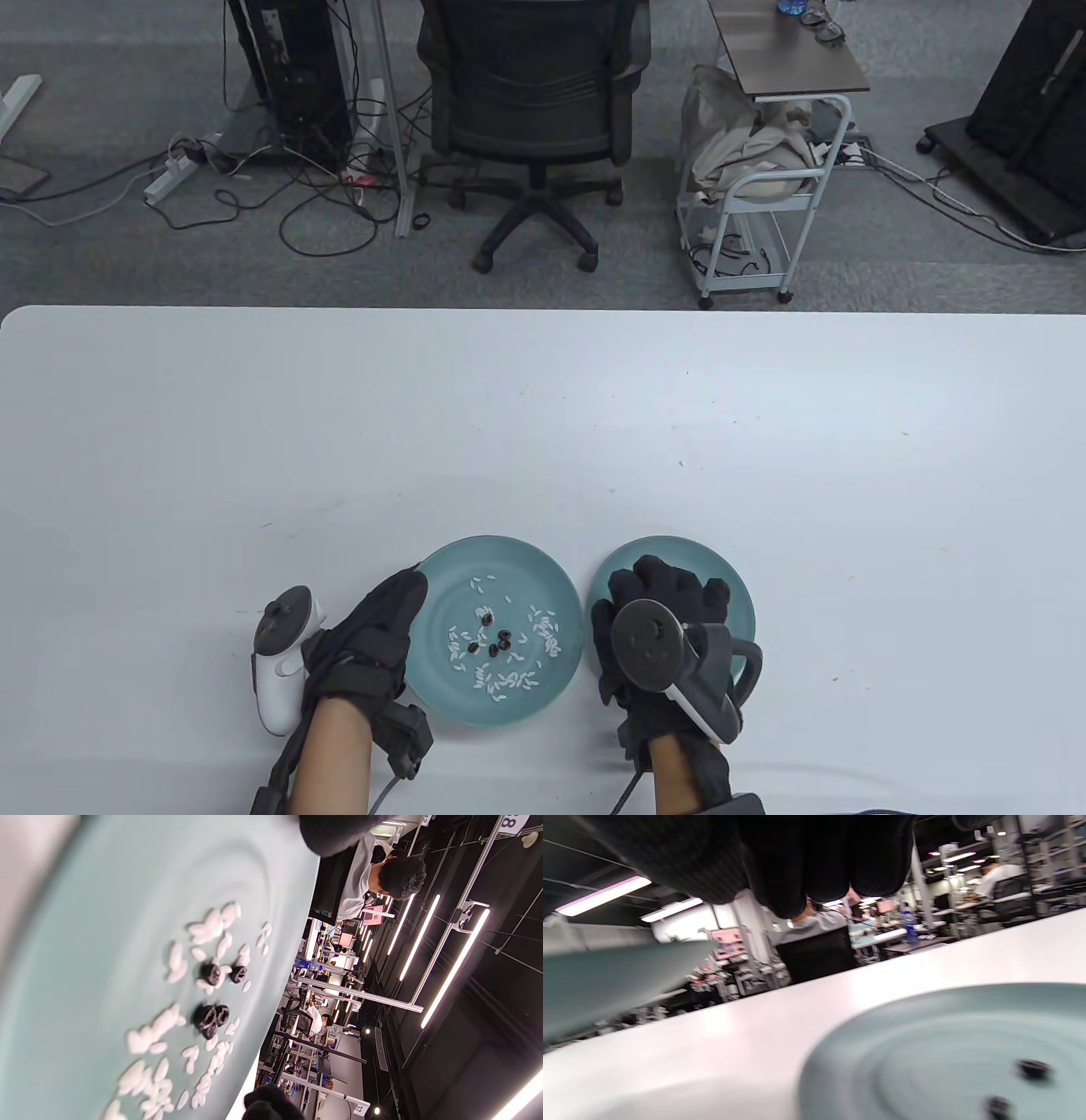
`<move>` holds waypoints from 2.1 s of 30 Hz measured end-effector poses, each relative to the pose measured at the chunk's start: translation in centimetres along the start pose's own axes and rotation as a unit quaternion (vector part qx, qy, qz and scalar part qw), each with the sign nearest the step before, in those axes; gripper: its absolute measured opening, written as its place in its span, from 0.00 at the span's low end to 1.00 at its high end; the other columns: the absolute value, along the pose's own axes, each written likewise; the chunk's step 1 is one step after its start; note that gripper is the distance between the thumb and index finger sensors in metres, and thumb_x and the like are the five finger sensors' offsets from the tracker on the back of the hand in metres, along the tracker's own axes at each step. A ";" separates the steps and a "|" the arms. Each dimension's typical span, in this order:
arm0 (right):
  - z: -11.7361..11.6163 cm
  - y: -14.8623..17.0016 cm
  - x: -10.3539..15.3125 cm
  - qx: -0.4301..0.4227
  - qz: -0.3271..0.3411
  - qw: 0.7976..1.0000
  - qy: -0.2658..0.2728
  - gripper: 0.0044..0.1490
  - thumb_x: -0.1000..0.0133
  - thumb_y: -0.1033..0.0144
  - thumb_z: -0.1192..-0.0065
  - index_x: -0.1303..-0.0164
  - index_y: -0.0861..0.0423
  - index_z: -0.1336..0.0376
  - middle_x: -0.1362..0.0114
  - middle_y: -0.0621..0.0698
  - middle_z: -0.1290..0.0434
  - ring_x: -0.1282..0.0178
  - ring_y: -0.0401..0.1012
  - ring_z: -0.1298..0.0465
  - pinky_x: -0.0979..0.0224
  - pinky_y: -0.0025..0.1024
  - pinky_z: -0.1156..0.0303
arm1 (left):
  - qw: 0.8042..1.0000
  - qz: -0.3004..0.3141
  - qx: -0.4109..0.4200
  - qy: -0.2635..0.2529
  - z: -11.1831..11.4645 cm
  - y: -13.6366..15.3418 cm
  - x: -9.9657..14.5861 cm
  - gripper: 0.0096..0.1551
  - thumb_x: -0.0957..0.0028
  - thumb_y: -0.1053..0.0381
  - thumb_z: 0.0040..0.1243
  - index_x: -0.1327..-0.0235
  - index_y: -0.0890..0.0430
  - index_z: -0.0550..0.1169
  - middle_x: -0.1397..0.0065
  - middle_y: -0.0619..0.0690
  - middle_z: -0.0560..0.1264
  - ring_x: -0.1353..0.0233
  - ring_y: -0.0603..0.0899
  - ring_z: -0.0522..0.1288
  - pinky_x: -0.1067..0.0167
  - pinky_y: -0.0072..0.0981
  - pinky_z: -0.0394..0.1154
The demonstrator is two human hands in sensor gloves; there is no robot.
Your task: Pick coffee beans with hand pinch into plate
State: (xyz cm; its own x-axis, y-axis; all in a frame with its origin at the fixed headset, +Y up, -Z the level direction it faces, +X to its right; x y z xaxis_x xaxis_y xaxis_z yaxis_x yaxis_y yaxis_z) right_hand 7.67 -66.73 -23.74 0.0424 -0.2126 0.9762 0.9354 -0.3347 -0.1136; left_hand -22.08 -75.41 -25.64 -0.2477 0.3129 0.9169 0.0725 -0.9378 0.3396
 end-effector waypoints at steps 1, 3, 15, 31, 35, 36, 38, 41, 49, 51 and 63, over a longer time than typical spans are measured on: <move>0.2 -0.9 0.2 -0.008 0.018 1.000 0.008 0.31 0.43 0.51 0.38 0.34 0.53 0.33 0.22 0.57 0.38 0.24 0.59 0.35 0.25 0.76 0.49 | 1.000 0.000 -0.001 -0.001 0.0 0.0 0.0 0.31 0.26 0.47 0.46 0.15 0.60 0.63 0.31 0.64 0.78 0.41 0.63 0.83 0.47 0.52 0.83; 0.3 -2.2 0.6 0.002 0.047 0.999 0.008 0.30 0.44 0.51 0.37 0.34 0.53 0.33 0.21 0.57 0.38 0.23 0.59 0.36 0.25 0.76 0.50 | 1.000 0.001 0.000 0.000 -0.1 0.0 0.0 0.31 0.26 0.47 0.46 0.15 0.60 0.63 0.31 0.63 0.78 0.41 0.63 0.83 0.47 0.52 0.83; -1.6 -7.2 1.6 0.033 0.141 0.986 -0.083 0.26 0.43 0.54 0.36 0.37 0.50 0.30 0.21 0.58 0.38 0.23 0.60 0.36 0.24 0.74 0.48 | 1.000 0.001 -0.007 -0.008 -0.2 -0.1 0.1 0.31 0.26 0.47 0.46 0.15 0.60 0.63 0.31 0.63 0.78 0.40 0.63 0.83 0.47 0.52 0.83; -2.9 -8.1 1.7 0.058 0.147 0.982 -0.103 0.24 0.43 0.55 0.36 0.37 0.47 0.30 0.20 0.58 0.39 0.23 0.60 0.36 0.24 0.75 0.49 | 1.000 0.001 -0.012 -0.004 -0.1 -0.1 0.2 0.31 0.26 0.47 0.46 0.15 0.60 0.63 0.31 0.64 0.78 0.41 0.63 0.83 0.47 0.52 0.83; -3.1 -8.2 1.6 0.054 0.148 0.982 -0.102 0.24 0.43 0.55 0.36 0.37 0.47 0.30 0.21 0.58 0.38 0.24 0.60 0.36 0.24 0.75 0.48 | 1.000 -0.001 -0.016 -0.006 -0.1 -0.1 0.2 0.31 0.26 0.47 0.46 0.15 0.60 0.63 0.31 0.64 0.78 0.41 0.63 0.83 0.47 0.52 0.83; -3.0 -8.2 1.6 0.056 0.148 0.982 -0.103 0.24 0.43 0.55 0.36 0.37 0.47 0.30 0.21 0.58 0.38 0.24 0.60 0.36 0.24 0.75 0.48 | 1.000 -0.001 -0.016 -0.006 -0.1 -0.1 0.2 0.31 0.26 0.47 0.46 0.15 0.60 0.63 0.31 0.64 0.78 0.41 0.64 0.83 0.47 0.52 0.83; -3.0 -8.2 1.6 0.059 0.148 0.982 -0.105 0.24 0.43 0.55 0.36 0.37 0.47 0.30 0.21 0.58 0.39 0.23 0.60 0.36 0.24 0.75 0.48 | 1.000 -0.001 -0.017 -0.007 -0.1 -0.1 0.1 0.31 0.26 0.47 0.46 0.15 0.60 0.63 0.31 0.64 0.78 0.41 0.64 0.83 0.47 0.52 0.83; -3.0 -8.3 1.6 0.062 0.149 0.981 -0.106 0.24 0.43 0.55 0.36 0.37 0.46 0.30 0.20 0.58 0.39 0.24 0.60 0.36 0.24 0.75 0.48 | 1.000 -0.002 -0.016 -0.006 -0.1 -0.1 0.1 0.31 0.26 0.47 0.46 0.15 0.60 0.63 0.31 0.64 0.78 0.41 0.64 0.83 0.47 0.53 0.83; -2.7 -8.1 1.5 0.048 0.147 0.982 -0.107 0.23 0.43 0.55 0.36 0.38 0.47 0.30 0.21 0.58 0.38 0.24 0.60 0.36 0.24 0.75 0.48 | 1.000 -0.001 -0.013 -0.003 -0.1 -0.1 0.1 0.31 0.26 0.47 0.46 0.15 0.60 0.63 0.31 0.64 0.78 0.41 0.63 0.83 0.47 0.52 0.83; -2.4 -7.9 1.5 0.031 0.141 0.984 -0.102 0.24 0.42 0.56 0.37 0.38 0.49 0.31 0.21 0.58 0.38 0.24 0.60 0.36 0.24 0.75 0.49 | 1.000 0.002 -0.006 0.001 0.0 -0.1 0.1 0.31 0.26 0.47 0.46 0.15 0.60 0.63 0.31 0.64 0.78 0.41 0.63 0.83 0.47 0.52 0.83; -2.4 -8.0 1.5 0.030 0.147 0.984 -0.091 0.24 0.43 0.55 0.37 0.37 0.47 0.31 0.21 0.58 0.38 0.24 0.59 0.35 0.24 0.75 0.48 | 1.000 -0.001 -0.015 -0.003 0.0 -0.1 0.1 0.31 0.26 0.47 0.46 0.15 0.60 0.63 0.31 0.64 0.78 0.41 0.63 0.83 0.47 0.52 0.83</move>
State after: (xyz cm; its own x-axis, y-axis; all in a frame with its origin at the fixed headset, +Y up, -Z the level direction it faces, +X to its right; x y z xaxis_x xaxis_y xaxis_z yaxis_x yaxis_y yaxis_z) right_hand -0.65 -66.59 -21.85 0.3718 -0.1232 0.9201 0.8921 -0.2268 -0.3908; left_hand -22.16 -75.23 -25.56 -0.2411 0.3153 0.9179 0.0435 -0.9413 0.3348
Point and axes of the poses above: the tracker on the back of each hand, its own y axis roughly to the little-finger side, its own x axis roughly from the fingertips to the wrist, z = x × y, the point moved 1 cm from there along -x, roughly from the wrist to the fingertips
